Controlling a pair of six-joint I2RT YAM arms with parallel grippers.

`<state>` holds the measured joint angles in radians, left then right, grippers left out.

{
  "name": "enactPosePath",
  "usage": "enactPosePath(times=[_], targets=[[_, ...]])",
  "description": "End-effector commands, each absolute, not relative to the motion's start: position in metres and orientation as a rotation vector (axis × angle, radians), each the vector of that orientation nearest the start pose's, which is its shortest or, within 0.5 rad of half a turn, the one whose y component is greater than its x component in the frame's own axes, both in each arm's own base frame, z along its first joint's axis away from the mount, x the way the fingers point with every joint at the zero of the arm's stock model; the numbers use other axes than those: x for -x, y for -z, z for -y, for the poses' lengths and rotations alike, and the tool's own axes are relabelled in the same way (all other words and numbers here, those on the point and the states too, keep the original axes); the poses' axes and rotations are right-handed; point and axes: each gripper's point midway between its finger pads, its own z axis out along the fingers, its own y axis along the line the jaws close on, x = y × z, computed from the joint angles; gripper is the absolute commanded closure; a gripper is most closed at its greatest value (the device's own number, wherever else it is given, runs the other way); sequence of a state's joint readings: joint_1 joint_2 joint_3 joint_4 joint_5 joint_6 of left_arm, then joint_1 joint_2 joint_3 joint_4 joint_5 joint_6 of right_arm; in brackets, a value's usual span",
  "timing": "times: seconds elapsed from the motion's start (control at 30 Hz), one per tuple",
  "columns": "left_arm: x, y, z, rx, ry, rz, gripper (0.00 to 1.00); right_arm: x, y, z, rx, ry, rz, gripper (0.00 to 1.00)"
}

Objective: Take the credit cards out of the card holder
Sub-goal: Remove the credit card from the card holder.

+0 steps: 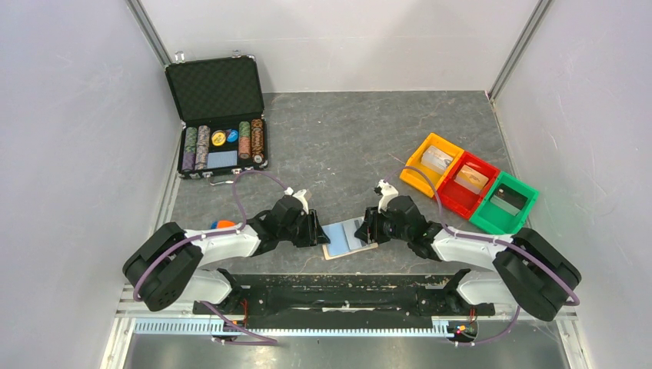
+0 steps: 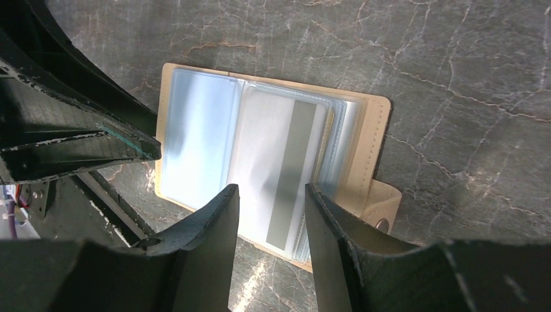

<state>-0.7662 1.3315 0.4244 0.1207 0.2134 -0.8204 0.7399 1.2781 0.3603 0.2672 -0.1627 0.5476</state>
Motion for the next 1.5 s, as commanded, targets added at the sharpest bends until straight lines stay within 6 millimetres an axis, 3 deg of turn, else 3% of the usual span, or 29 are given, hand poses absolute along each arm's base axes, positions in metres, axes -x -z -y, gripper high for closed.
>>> enactPosePath(times=[0.0,0.73,1.27,1.47], targets=[[-0.171,-0.027,0.261,-0.083,0.973,-2.553,0.56,-0.191,-0.048,-0.265,0.328,-1.012,-2.276,0.56],[-0.170,-0.028,0.263,-0.086,0.989,-2.553,0.56,-0.188,-0.076,-0.277,0.353,-1.143,-2.160,0.56],[-0.169,-0.026,0.266,-0.090,1.004,-2.569,0.56,-0.193,-0.069,-0.275,0.480,-1.031,-2.213,0.56],[-0.170,-0.028,0.266,-0.085,1.006,-2.563,0.55,-0.179,-0.074,-0.288,0.573,-1.159,-2.186,0.56]])
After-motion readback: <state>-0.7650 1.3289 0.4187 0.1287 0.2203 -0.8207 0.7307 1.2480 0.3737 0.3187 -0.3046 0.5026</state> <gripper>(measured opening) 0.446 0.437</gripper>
